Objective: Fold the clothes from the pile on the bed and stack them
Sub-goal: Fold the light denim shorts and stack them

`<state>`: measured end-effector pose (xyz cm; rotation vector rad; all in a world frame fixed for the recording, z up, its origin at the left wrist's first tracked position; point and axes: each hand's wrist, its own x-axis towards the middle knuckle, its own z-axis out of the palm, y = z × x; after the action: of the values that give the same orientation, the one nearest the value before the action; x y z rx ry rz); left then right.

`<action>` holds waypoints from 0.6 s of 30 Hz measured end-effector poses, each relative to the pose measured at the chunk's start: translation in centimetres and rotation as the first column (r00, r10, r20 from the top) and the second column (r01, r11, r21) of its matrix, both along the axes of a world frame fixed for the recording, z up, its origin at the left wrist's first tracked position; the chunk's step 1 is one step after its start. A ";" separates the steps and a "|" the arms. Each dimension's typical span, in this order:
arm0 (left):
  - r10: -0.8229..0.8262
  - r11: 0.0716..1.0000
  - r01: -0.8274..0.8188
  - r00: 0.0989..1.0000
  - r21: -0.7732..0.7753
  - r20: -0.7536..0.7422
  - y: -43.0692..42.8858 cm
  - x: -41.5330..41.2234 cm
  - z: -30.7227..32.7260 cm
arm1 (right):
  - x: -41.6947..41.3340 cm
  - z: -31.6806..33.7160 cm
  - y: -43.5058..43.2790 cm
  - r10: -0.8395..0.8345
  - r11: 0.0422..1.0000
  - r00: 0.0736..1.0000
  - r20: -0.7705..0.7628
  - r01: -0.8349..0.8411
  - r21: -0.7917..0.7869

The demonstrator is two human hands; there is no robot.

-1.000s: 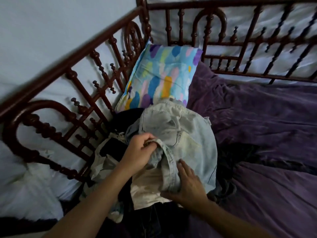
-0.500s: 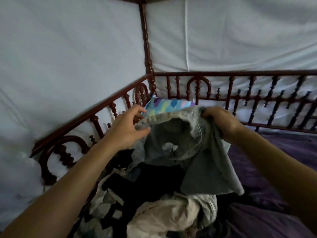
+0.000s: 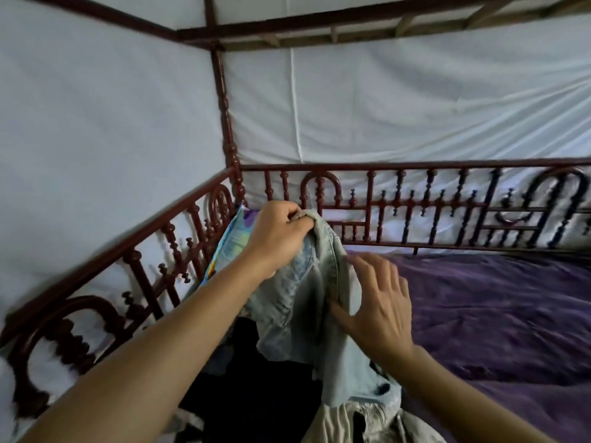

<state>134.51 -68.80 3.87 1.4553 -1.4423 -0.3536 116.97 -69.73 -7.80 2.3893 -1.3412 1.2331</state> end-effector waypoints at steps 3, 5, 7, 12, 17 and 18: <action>0.013 1.000 -0.013 1.000 0.021 -0.016 0.2 1.3 0.6 | 0.5 -1.5 1.0 -0.023 1.000 0.998 -0.050 0.023 -0.015; 0.007 1.000 -0.007 1.000 0.015 -0.011 0.6 2.8 1.0 | -0.5 -0.4 -0.1 -0.026 0.984 1.000 -0.003 0.026 0.177; -0.014 1.000 0.014 1.000 0.009 0.018 1.3 4.0 1.6 | -2.3 2.4 -1.7 -0.016 0.899 0.973 0.231 -0.086 0.428; -0.112 0.992 0.111 0.994 -0.060 -0.013 1.9 5.1 5.6 | -3.8 13.0 -3.3 -0.070 0.818 0.658 0.750 -0.392 0.421; -0.016 0.988 0.013 1.000 -0.152 -0.017 1.4 6.3 8.1 | -3.0 14.2 -0.8 -0.083 0.985 0.996 -0.023 0.078 -0.151; 0.017 0.989 -0.011 0.999 -0.151 0.036 1.4 6.5 7.8 | -3.2 13.5 -0.9 -0.155 0.980 0.974 -0.166 0.130 -0.151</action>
<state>141.04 -67.36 11.65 1.3554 -1.4558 -0.2051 113.80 -70.65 5.68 2.2055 -1.3016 1.0146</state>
